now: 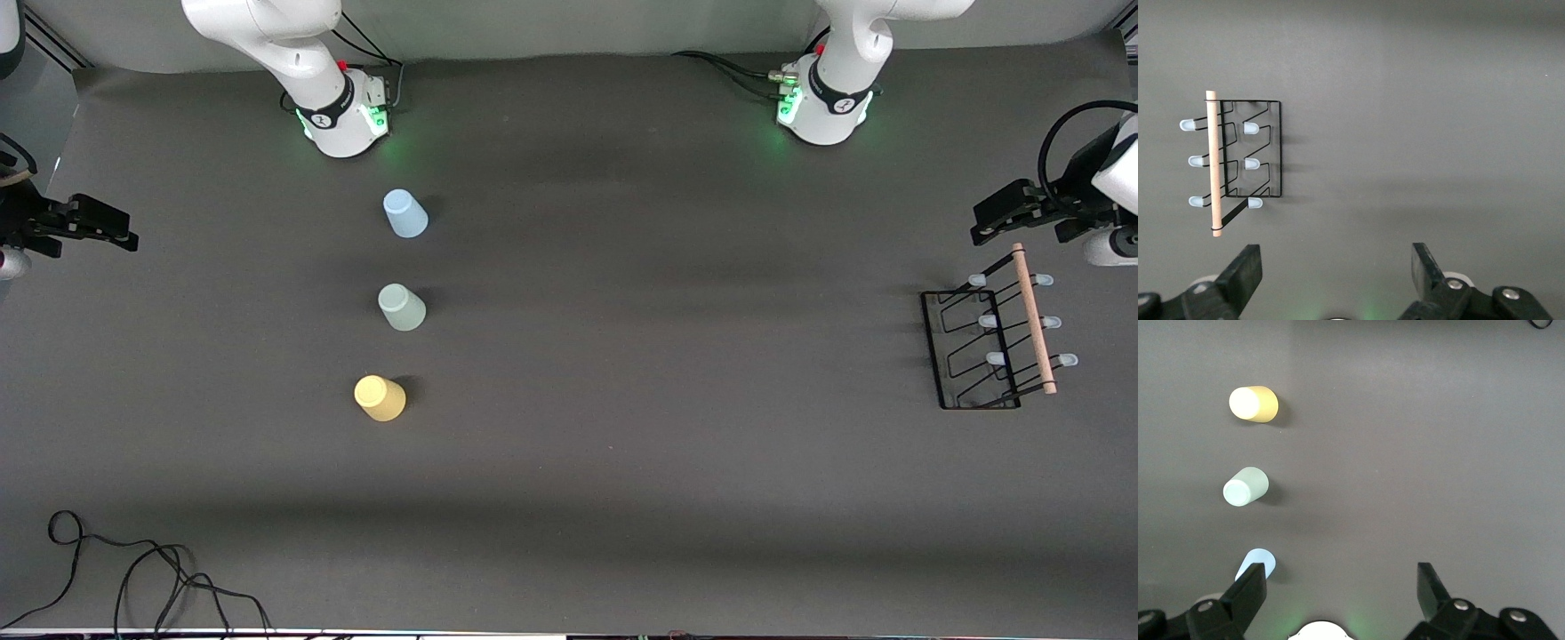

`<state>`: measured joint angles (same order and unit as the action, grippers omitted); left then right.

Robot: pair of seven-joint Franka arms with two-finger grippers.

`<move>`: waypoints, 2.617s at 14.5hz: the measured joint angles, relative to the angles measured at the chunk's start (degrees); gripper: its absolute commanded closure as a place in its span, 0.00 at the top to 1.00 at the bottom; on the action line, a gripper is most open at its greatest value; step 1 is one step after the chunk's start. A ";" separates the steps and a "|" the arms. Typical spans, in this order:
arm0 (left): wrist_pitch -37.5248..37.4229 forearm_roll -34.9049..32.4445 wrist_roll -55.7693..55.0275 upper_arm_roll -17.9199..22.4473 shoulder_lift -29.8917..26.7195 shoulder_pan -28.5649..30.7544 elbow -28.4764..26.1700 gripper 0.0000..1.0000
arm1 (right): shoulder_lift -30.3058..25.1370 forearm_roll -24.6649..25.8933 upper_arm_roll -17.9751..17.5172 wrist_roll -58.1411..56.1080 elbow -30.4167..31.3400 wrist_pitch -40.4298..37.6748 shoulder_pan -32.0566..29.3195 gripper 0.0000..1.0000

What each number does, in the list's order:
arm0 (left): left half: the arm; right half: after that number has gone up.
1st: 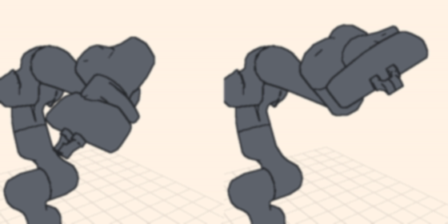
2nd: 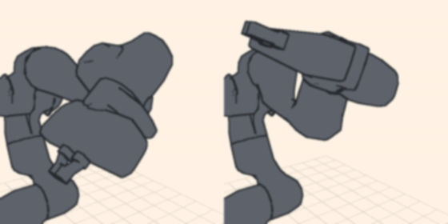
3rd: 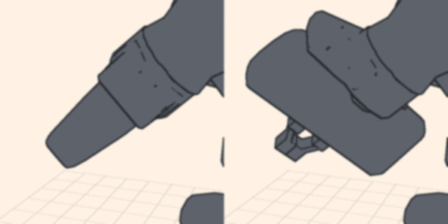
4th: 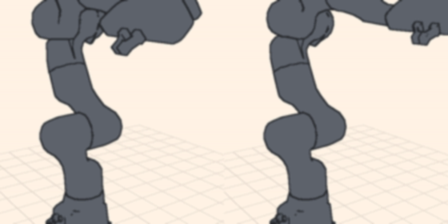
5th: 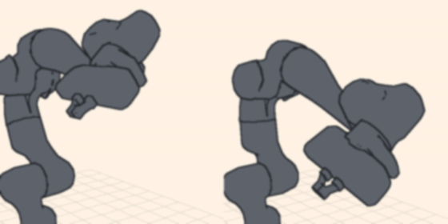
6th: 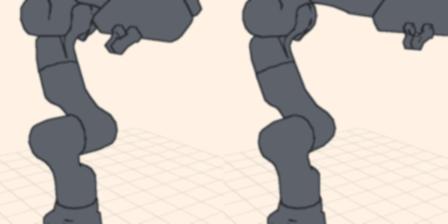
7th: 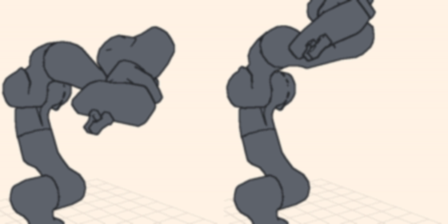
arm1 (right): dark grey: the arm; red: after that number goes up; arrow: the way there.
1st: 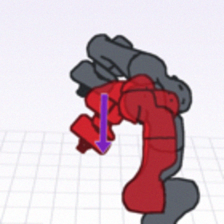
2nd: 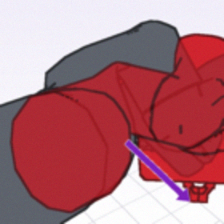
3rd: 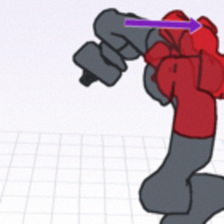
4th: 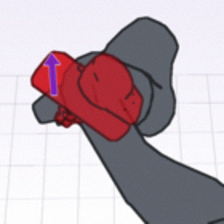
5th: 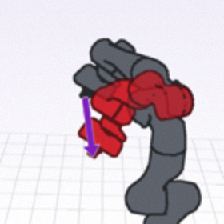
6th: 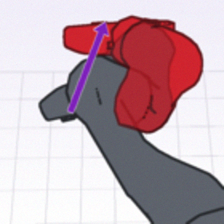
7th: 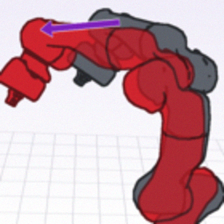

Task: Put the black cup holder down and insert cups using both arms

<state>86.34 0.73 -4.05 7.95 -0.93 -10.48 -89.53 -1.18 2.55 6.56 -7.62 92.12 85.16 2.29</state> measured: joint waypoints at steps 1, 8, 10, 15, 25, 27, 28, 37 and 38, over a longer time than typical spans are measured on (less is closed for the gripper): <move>-0.01 0.00 -0.01 0.00 0.00 0.00 -0.03 1.00 | 0.00 0.00 -0.01 0.01 0.00 0.00 0.00 1.00; -0.01 -0.04 -0.08 0.02 0.10 0.00 -0.59 1.00 | 0.00 0.00 -0.01 0.07 0.00 0.00 0.00 1.00; -0.02 -0.05 -0.09 0.02 0.12 0.00 -0.84 1.00 | 0.00 0.00 -0.01 0.07 0.00 0.00 0.00 1.00; 0.00 -1.26 0.10 0.44 0.04 0.27 -2.40 1.00 | 0.00 0.00 -0.01 0.10 0.00 0.00 0.00 1.00; 4.58 -2.45 27.06 1.80 -0.78 22.78 -11.56 1.00 | -0.03 0.00 -0.01 0.16 0.02 -0.08 -0.02 1.00; 5.19 -2.61 27.41 1.67 -1.04 23.30 -12.33 1.00 | -0.03 0.00 -0.01 0.17 0.02 -0.08 -0.02 1.00; 6.19 -2.89 27.41 1.37 -1.20 23.28 -13.01 1.00 | -0.03 0.00 -0.01 0.17 0.02 -0.08 -0.02 1.00; 27.08 -3.36 27.41 0.45 -1.02 22.63 -29.79 1.00 | -0.05 0.00 -0.01 0.20 0.02 -0.09 -0.02 1.00; 28.56 -3.37 27.41 0.45 -0.69 22.63 -31.18 1.00 | -0.05 0.00 0.00 0.21 0.02 -0.09 -0.02 1.00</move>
<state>114.89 -2.63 23.36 8.39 -1.61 12.15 -120.71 -1.23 2.55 6.56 -7.41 92.14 85.08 2.27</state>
